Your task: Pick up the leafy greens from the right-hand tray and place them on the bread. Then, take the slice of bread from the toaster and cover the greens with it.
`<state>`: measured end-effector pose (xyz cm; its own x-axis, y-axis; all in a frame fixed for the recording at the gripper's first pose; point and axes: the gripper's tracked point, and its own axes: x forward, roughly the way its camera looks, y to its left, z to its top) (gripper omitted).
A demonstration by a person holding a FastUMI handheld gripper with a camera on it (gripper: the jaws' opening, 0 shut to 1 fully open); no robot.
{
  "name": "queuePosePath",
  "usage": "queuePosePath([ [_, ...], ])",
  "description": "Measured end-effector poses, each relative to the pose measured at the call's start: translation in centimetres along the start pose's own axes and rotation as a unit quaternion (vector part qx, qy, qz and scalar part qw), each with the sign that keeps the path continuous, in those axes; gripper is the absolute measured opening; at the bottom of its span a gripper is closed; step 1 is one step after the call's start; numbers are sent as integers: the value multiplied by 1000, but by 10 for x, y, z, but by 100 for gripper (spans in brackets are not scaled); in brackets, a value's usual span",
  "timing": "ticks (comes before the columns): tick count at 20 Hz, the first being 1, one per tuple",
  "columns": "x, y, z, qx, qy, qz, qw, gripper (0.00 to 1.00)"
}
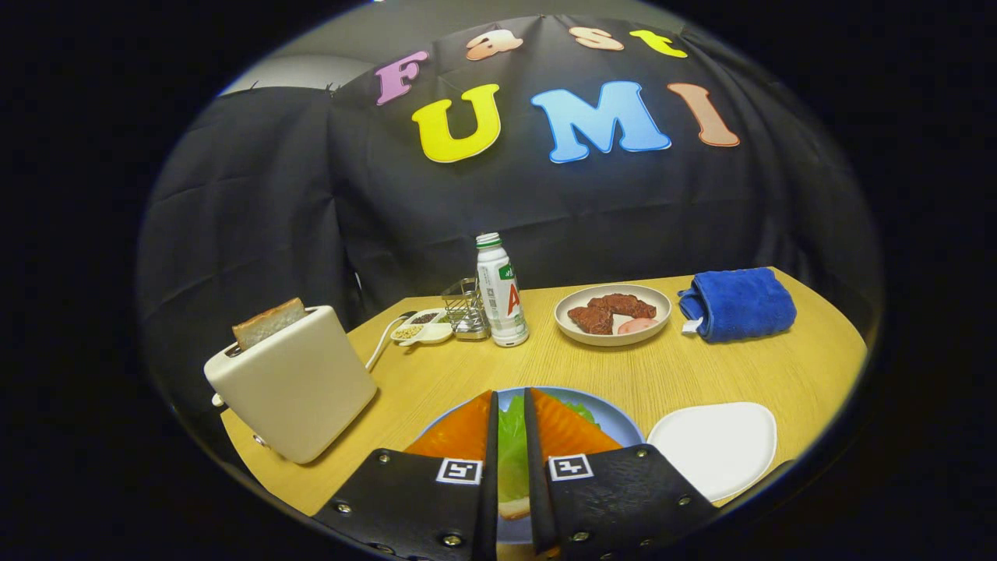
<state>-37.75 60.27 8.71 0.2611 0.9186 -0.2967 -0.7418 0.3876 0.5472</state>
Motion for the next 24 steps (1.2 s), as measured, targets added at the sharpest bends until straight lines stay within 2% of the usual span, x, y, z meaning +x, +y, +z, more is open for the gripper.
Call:
queuePosePath([
  [11, -22, 95, 39, -23, -56, 76, 995, 17],
  [17, -30, 177, 64, -79, -95, 118, 985, 17],
  [24, -14, 272, 42, -111, -88, 168, 976, 21],
])
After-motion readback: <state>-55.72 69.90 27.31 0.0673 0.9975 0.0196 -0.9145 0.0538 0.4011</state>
